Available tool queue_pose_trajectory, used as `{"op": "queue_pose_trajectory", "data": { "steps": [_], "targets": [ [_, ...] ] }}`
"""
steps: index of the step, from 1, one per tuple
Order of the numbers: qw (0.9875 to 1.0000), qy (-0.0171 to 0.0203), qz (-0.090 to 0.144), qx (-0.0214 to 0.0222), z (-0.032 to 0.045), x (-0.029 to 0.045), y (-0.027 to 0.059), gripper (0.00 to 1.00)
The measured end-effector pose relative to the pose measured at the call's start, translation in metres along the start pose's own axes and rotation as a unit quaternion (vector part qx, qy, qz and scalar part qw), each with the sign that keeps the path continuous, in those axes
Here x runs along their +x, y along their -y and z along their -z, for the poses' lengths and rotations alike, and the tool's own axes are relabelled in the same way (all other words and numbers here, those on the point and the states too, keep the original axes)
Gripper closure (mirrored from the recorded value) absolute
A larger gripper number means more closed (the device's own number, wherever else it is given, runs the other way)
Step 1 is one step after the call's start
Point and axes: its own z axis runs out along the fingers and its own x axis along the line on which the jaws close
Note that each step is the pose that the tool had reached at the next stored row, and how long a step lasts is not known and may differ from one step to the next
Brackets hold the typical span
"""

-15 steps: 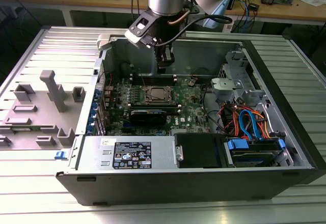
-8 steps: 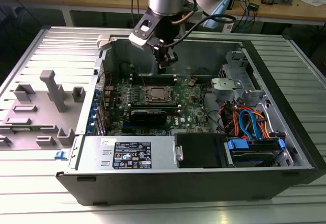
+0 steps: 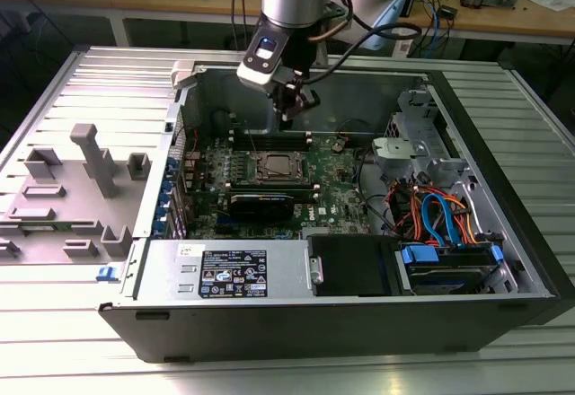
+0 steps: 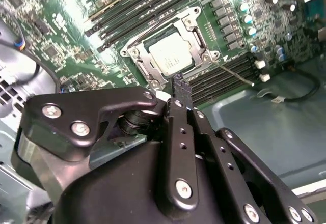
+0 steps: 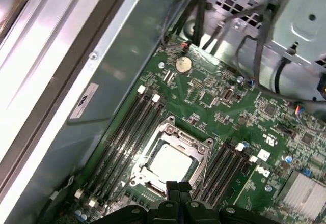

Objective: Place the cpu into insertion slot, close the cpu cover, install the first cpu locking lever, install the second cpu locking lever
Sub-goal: 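Install the first cpu locking lever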

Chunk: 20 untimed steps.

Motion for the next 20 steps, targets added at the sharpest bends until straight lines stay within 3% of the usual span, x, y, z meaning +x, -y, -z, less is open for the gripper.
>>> {"op": "queue_pose_trajectory", "data": {
  "steps": [5,20],
  "targets": [
    [0.9993,0.0,0.036,0.0002,0.0,0.0,0.0,0.89],
    [0.9992,0.0,0.04,0.0003,0.0,0.0,0.0,0.89]
  ]
}}
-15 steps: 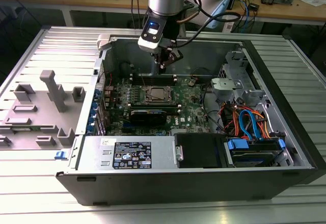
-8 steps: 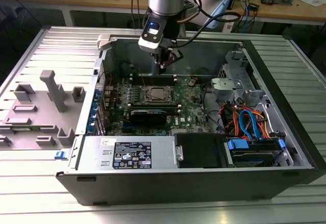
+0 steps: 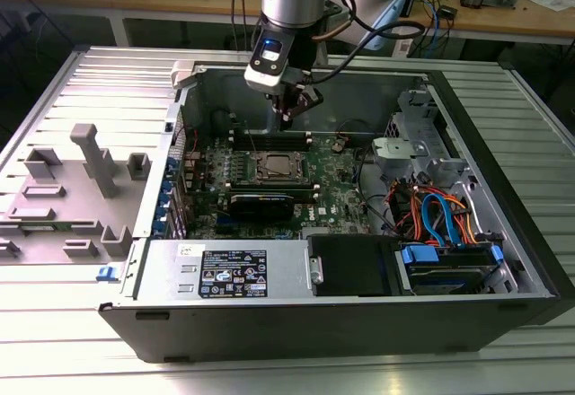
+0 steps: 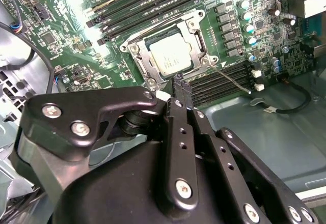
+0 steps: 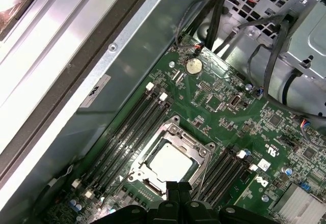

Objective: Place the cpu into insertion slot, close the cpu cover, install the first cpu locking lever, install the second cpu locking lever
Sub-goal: 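Install the first cpu locking lever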

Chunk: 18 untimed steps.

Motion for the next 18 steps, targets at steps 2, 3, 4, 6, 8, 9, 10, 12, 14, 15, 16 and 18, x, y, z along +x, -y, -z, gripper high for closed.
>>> {"op": "queue_pose_trajectory", "data": {
  "steps": [2,3,4,6,8,9,10,12,14,15,16,18],
  "targets": [
    [1.0,0.0,0.01,0.0001,0.0,0.0,0.0,0.89],
    [0.9999,0.0,0.014,0.0001,0.0,0.0,0.0,0.89],
    [0.9998,0.0,0.019,0.0001,0.0,0.0,0.0,0.89],
    [0.9994,0.0,0.034,0.0002,0.0,0.0,0.0,0.89],
    [0.9989,0.0,0.047,0.0003,0.0,0.0,0.0,0.89],
    [0.9982,0.0,0.059,0.0004,0.0,0.0,0.0,0.89],
    [0.9976,0.0,0.069,0.0004,0.0,0.0,0.0,0.89],
    [0.9957,-0.0001,0.093,0.0006,0.0,0.0003,0.0003,0.89],
    [0.9943,-0.0001,0.106,0.0006,-0.0001,0.0009,0.0011,0.89],
    [0.9939,0.0,0.11,0.0007,0.0,0.0013,0.0017,0.89],
    [0.9938,-0.0001,0.111,0.0007,-0.0001,0.0018,0.0024,0.89],
    [0.9936,-0.0001,0.113,0.0007,-0.0001,0.0032,0.0041,0.89]
  ]
}}
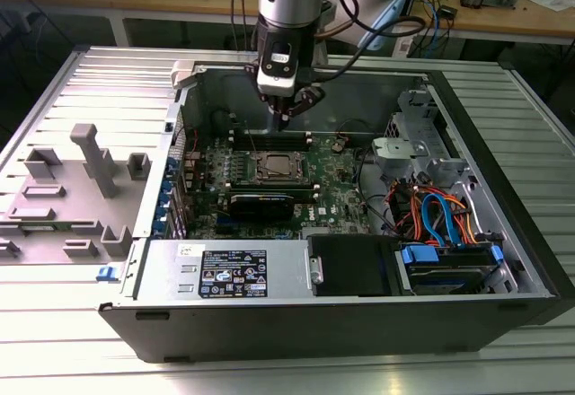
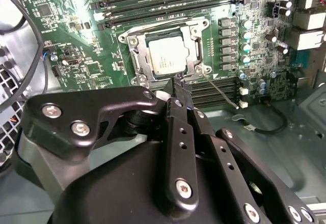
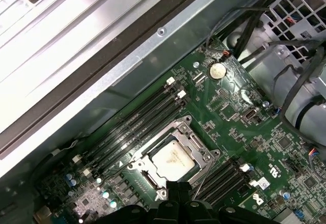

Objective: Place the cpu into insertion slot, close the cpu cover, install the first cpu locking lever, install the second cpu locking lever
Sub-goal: 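Install the first cpu locking lever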

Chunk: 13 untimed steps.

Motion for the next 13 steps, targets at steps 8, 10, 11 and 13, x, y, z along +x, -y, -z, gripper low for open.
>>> {"op": "queue_pose_trajectory", "data": {
  "steps": [8,10,11,13],
  "targets": [
    [1.0,-0.0002,0.007,-0.0002,-0.0001,0.005,0.0041,0.89],
    [1.0,-0.0003,0.008,-0.0003,-0.0001,0.0065,0.0053,0.89],
    [1.0,-0.0004,0.009,-0.0004,-0.0001,0.0071,0.0058,0.89],
    [1.0,-0.0005,0.01,-0.0005,-0.0001,0.0082,0.0067,0.89]
  ]
}}
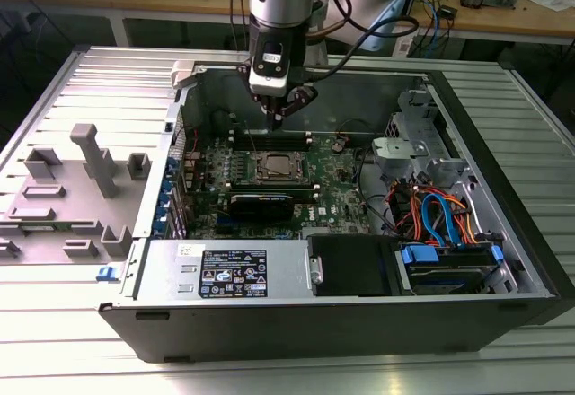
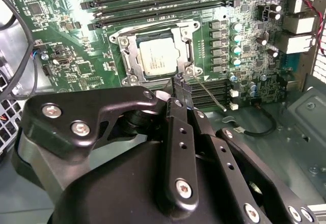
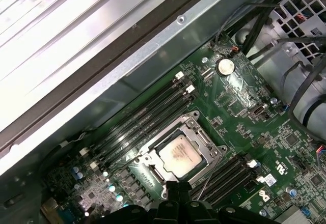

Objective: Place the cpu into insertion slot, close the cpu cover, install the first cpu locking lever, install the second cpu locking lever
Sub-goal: 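Install the first cpu locking lever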

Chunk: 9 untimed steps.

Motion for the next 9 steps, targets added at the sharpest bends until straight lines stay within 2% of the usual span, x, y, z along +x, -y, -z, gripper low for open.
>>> {"op": "queue_pose_trajectory", "data": {
  "steps": [1,4,7,9],
  "targets": [
    [1.0,-0.0001,0.002,-0.0001,-0.0001,0.0006,0.0005,0.89],
    [0.9989,-0.0002,0.047,0.0003,-0.0002,0.0008,0.0006,0.89],
    [0.9968,-0.0003,0.08,0.0005,-0.0005,0.0008,0.0006,0.89],
    [0.9947,-0.0003,0.103,0.0007,-0.0006,0.0008,0.0006,0.89]
  ]
}}
